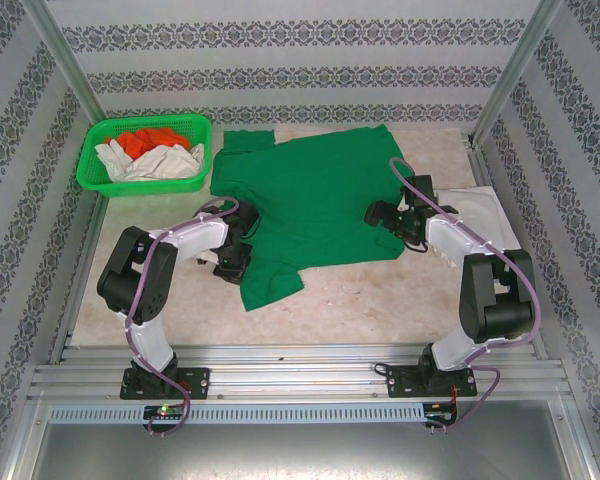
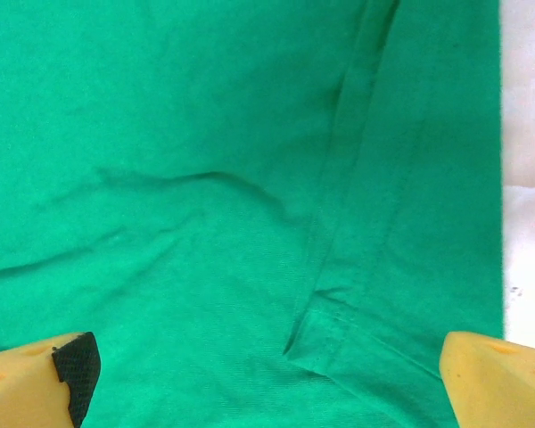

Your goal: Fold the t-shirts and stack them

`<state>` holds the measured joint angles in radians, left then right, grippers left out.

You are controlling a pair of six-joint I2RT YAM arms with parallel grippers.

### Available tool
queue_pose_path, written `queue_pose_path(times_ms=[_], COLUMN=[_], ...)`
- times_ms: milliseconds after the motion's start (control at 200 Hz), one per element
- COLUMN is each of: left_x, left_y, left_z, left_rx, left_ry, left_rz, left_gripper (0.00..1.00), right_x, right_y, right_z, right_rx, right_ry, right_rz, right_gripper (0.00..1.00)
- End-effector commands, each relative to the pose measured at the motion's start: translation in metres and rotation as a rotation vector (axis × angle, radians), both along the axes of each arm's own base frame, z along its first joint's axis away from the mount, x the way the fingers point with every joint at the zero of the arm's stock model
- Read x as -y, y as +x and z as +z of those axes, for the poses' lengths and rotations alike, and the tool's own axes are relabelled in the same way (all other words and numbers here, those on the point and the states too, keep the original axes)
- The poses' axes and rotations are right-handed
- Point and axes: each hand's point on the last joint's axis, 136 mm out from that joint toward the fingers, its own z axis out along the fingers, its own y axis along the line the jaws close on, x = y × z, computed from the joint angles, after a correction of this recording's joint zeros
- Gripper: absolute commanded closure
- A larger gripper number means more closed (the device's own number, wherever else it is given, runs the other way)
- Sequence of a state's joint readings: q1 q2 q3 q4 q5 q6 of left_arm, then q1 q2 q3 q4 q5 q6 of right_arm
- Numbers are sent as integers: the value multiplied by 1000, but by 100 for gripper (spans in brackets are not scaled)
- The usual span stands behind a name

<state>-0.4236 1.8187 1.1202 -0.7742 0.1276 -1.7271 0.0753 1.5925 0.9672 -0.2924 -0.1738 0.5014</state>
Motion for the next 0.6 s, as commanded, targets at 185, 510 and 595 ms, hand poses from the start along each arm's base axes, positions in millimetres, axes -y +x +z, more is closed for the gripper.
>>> queue_pose_path(times_ms=[185,510,595], left_x=[-13,-13,-14], left_y=[-19,-16,-17], left_z=[-33,-34,-35], left_rx=[-74,-54,-56], left_ry=[45,38,40], left_rz=[19,9,6], left_gripper=[100,100,100], right_x=[48,36,29], right_y=[-47,-69,-60], right_z=[-11,-31,-30], right_rx=[-179,-290,-304], right_ry=[-42,49,38], right_rz=[-275,-308,-244], right_gripper=[13,34,37])
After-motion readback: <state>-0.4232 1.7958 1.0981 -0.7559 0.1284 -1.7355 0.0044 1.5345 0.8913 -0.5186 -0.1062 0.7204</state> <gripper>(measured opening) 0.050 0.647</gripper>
